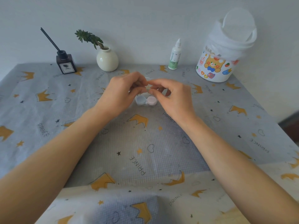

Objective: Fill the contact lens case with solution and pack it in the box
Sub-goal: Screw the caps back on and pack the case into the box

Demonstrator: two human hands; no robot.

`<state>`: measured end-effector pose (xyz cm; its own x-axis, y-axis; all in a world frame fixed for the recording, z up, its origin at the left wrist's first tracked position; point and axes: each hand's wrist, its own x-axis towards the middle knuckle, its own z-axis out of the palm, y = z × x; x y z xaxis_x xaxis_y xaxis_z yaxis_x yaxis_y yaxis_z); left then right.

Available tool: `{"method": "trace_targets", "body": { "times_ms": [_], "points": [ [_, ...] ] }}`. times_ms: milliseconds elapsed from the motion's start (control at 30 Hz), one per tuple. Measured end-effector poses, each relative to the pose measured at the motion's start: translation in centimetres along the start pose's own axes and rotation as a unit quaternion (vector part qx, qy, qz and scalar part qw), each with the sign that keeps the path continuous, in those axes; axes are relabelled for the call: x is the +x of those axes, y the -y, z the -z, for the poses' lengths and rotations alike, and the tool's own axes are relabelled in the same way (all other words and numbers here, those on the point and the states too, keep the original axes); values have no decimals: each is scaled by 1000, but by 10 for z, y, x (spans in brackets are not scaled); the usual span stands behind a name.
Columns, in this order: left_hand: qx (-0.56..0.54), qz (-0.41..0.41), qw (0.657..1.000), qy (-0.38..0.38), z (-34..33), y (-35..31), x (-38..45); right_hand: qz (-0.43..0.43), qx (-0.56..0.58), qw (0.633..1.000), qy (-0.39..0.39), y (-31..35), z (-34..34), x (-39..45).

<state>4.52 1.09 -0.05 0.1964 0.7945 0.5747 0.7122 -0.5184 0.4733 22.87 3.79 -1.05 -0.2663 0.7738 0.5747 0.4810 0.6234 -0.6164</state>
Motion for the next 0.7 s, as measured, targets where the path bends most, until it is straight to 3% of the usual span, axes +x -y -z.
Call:
{"method": "trace_targets", "body": {
  "times_ms": [233, 433, 700],
  "points": [
    [-46, 48, 998, -13, 3, -3, -2, -17, -11, 1000, 8, -2, 0, 1],
    [-16, 59, 995, -79, 13, -2, -6, -32, -17, 999, 30, -6, 0, 2],
    [-84, 167, 979, 84, 2, 2, -14, -1, -68, 997, 46, -7, -2, 3]
  ]
}}
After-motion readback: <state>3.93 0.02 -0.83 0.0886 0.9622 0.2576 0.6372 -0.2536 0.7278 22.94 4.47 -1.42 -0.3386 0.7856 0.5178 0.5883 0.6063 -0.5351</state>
